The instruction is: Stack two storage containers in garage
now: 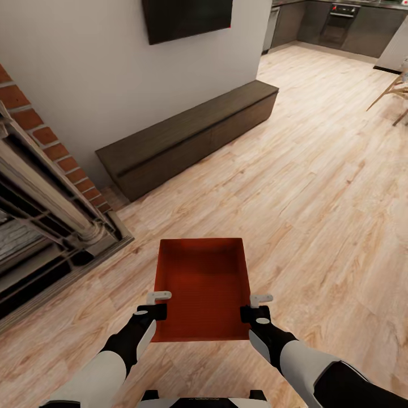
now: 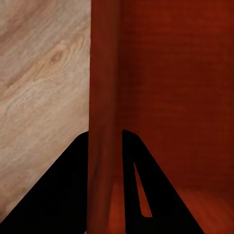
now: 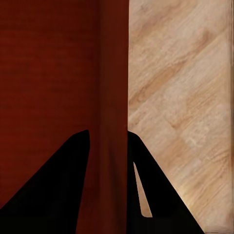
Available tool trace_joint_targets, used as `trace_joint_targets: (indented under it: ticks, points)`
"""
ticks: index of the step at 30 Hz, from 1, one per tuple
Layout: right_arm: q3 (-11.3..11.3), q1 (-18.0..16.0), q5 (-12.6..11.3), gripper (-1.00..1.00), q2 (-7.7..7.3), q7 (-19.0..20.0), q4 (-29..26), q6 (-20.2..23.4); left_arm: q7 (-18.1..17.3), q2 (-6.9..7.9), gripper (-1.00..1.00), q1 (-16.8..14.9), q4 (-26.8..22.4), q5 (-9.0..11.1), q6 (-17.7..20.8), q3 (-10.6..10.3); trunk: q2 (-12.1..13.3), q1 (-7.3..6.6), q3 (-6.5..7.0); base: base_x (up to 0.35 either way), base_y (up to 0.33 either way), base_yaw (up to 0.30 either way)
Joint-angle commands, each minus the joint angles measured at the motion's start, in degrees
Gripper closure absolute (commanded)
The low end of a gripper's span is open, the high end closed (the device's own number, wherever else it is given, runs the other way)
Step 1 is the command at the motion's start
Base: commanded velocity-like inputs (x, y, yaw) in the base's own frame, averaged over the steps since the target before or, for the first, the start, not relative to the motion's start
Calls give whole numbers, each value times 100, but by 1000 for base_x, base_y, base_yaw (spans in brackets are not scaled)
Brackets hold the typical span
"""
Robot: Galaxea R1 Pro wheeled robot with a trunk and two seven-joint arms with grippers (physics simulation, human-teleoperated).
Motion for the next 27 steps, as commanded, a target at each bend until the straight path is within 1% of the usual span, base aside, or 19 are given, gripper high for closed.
trace_joint_targets:
  ticks: [1,27]
  points:
    - [-159,-10,26,100,0,-256,-2,-401,518,55,100,5,129,-40,42,-2,-5,1,-4,0,0,-282]
    - [-162,-10,26,100,-17,-256,-2,-401,518,55,100,5,130,-48,45,-8,-5,1,-4,0,0,-282]
